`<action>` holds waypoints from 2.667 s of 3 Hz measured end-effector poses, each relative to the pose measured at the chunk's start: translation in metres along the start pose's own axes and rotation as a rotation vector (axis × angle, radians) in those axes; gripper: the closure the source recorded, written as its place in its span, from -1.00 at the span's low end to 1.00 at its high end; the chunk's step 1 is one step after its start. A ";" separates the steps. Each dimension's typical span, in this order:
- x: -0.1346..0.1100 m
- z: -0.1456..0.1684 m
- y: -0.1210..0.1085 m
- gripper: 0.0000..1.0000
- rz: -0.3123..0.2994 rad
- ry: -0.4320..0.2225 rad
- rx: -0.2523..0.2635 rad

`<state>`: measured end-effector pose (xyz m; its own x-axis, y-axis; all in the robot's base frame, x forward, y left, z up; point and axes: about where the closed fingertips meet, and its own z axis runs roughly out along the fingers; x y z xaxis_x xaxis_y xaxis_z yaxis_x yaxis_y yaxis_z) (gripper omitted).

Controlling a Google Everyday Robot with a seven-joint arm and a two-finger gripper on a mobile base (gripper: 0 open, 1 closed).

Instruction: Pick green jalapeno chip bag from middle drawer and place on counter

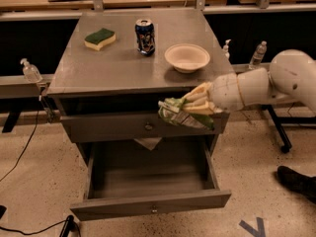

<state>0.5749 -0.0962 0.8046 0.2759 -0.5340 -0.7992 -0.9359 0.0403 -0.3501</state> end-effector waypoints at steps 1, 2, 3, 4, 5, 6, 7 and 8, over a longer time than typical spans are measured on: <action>-0.063 -0.030 -0.039 1.00 -0.127 -0.047 -0.040; -0.115 -0.047 -0.058 1.00 -0.212 -0.042 -0.065; -0.158 -0.046 -0.070 1.00 -0.248 -0.028 -0.097; -0.178 -0.025 -0.095 1.00 -0.227 -0.018 -0.118; -0.198 0.017 -0.124 1.00 -0.187 -0.019 -0.155; -0.207 0.041 -0.138 1.00 -0.172 -0.023 -0.171; -0.205 0.069 -0.155 1.00 -0.145 0.017 -0.158; -0.197 0.089 -0.173 1.00 -0.083 0.078 -0.114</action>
Offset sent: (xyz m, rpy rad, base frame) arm 0.0125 0.0189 0.1763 -0.0367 -0.1970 0.2065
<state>0.7021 0.0772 0.9792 0.3395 -0.5959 -0.7277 -0.9306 -0.1001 -0.3522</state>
